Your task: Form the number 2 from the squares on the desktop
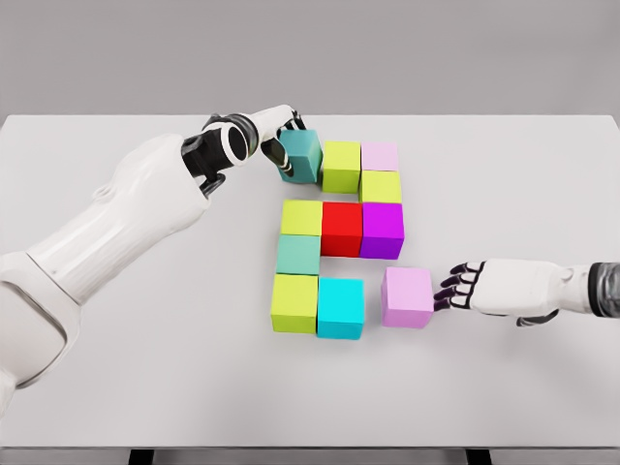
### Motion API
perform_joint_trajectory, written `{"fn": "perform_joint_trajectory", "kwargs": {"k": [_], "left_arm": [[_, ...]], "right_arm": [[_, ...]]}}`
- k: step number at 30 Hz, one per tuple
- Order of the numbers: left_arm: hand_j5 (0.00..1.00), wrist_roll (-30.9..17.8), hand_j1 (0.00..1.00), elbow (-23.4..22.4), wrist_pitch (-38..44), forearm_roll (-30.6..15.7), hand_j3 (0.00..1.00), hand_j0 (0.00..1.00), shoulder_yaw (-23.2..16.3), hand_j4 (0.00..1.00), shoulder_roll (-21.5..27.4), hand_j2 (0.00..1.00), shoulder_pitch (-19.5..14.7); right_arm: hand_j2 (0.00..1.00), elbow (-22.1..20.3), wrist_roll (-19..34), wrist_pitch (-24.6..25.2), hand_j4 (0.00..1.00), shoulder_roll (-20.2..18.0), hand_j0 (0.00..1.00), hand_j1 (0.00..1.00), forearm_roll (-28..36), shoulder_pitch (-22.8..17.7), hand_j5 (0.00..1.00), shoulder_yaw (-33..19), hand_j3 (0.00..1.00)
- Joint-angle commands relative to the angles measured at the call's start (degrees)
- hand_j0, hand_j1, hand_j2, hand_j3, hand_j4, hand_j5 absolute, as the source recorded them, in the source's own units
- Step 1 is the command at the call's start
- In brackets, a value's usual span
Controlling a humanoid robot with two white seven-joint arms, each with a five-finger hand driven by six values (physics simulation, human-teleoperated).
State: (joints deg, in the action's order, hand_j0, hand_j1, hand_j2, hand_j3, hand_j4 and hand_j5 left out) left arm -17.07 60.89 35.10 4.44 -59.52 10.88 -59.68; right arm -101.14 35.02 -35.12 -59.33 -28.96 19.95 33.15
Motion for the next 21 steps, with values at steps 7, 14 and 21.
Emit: {"fn": "perform_joint_trajectory", "kwargs": {"k": [7, 14, 21], "left_arm": [[0.7, 0.02, 0.7, 0.02, -0.1, 0.22, 0.7, 0.7, 0.02, 0.7, 0.02, 0.7, 0.09], [0.77, 0.02, 0.77, 0.02, -0.1, 0.3, 0.77, 0.77, 0.02, 0.77, 0.02, 0.77, 0.0], [0.77, 0.02, 0.77, 0.02, -0.1, 0.3, 0.77, 0.77, 0.02, 0.77, 0.02, 0.77, 0.0]], "right_arm": [[1.0, 0.25, -0.02, 0.12, 1.0, -0.17, 1.0, 1.0, 0.13, 2.37, 1.0, -0.37, 1.0], [1.0, 0.86, -0.02, 0.12, 1.0, 0.26, 1.0, 1.0, 0.13, 4.92, 1.0, -0.46, 1.0], [1.0, 0.34, -0.02, 0.12, 1.0, 0.44, 1.0, 1.0, 0.22, 5.45, 1.0, -0.19, 1.0]]}}
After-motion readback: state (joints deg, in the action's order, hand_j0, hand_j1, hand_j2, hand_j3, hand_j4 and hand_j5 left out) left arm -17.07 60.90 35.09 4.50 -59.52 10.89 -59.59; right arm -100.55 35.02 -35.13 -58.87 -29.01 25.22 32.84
